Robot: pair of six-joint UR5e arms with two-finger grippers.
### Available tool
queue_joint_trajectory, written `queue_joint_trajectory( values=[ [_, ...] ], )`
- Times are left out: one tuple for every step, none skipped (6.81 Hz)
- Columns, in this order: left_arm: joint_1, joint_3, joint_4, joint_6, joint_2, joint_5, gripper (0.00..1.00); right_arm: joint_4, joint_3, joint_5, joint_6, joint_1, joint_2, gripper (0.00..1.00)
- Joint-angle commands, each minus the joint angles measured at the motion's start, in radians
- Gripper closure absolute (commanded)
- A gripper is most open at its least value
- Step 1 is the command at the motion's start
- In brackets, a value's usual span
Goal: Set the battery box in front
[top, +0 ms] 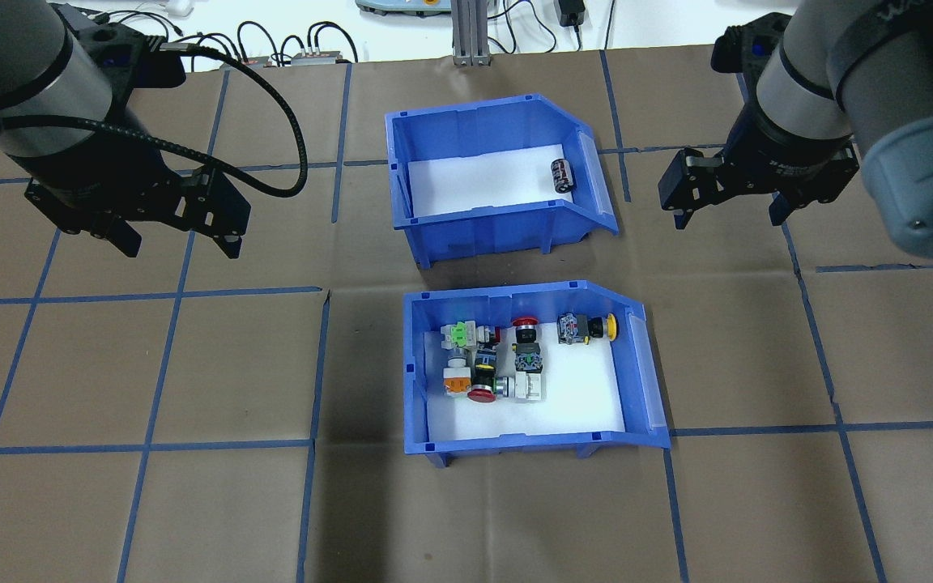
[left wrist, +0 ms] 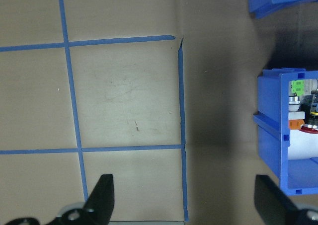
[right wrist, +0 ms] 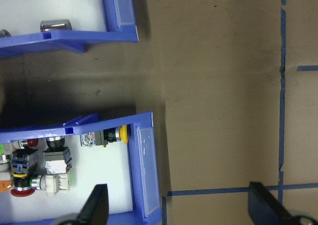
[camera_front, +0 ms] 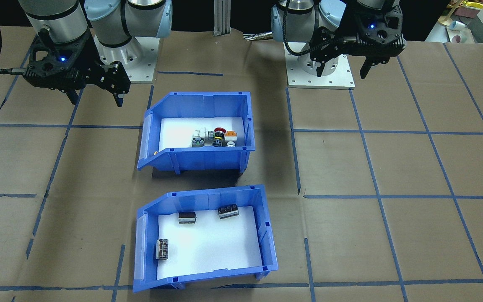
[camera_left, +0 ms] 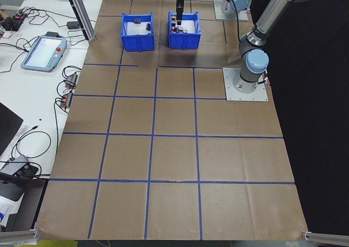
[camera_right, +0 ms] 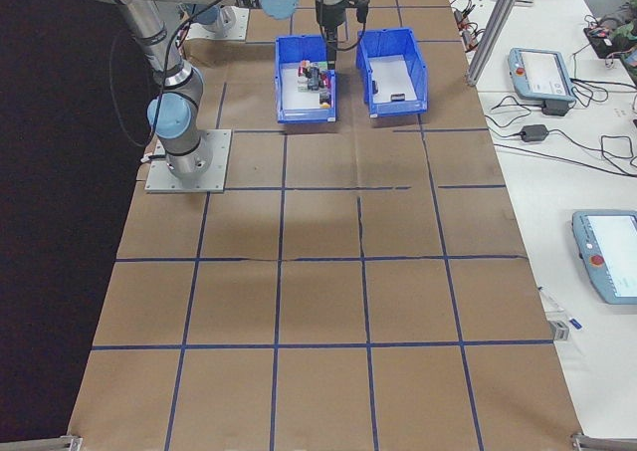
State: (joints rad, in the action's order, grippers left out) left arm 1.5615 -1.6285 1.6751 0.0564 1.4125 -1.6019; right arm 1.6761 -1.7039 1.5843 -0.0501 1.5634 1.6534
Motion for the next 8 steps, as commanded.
queue_joint_trajectory(
  values=[
    [0.0, -0.001, 0.0, 0.0, -0.003, -0.001, 0.01, -0.019, 0.074, -0.027, -0.053, 0.0, -0.065, 0.0],
    [0.0, -0.001, 0.0, 0.0, -0.003, -0.001, 0.01, -0.019, 0.084, -0.02, -0.053, 0.001, -0.095, 0.0],
    [0.0, -0.001, 0.0, 0.0, -0.003, -0.001, 0.01, -0.021, 0.085, -0.02, -0.053, 0.001, -0.107, 0.0],
    [0.0, -0.001, 0.0, 0.0, -0.003, -0.003, 0.01, -0.022, 0.086, -0.02, -0.053, 0.001, -0.109, 0.0],
    [0.0, -0.001, 0.0, 0.0, -0.003, -0.003, 0.01, -0.027, 0.087, -0.02, -0.053, 0.001, -0.109, 0.0],
    [0.0, -0.002, 0.0, 0.0, -0.003, -0.003, 0.01, -0.029, 0.087, -0.018, -0.053, 0.003, -0.104, 0.0],
    [0.0, -0.002, 0.0, 0.0, 0.0, -0.001, 0.01, -0.033, 0.089, -0.018, -0.053, 0.003, -0.103, 0.0],
    [0.0, -0.001, 0.0, 0.0, 0.0, -0.003, 0.01, -0.033, 0.09, -0.017, -0.053, 0.001, -0.104, 0.0]
  ],
)
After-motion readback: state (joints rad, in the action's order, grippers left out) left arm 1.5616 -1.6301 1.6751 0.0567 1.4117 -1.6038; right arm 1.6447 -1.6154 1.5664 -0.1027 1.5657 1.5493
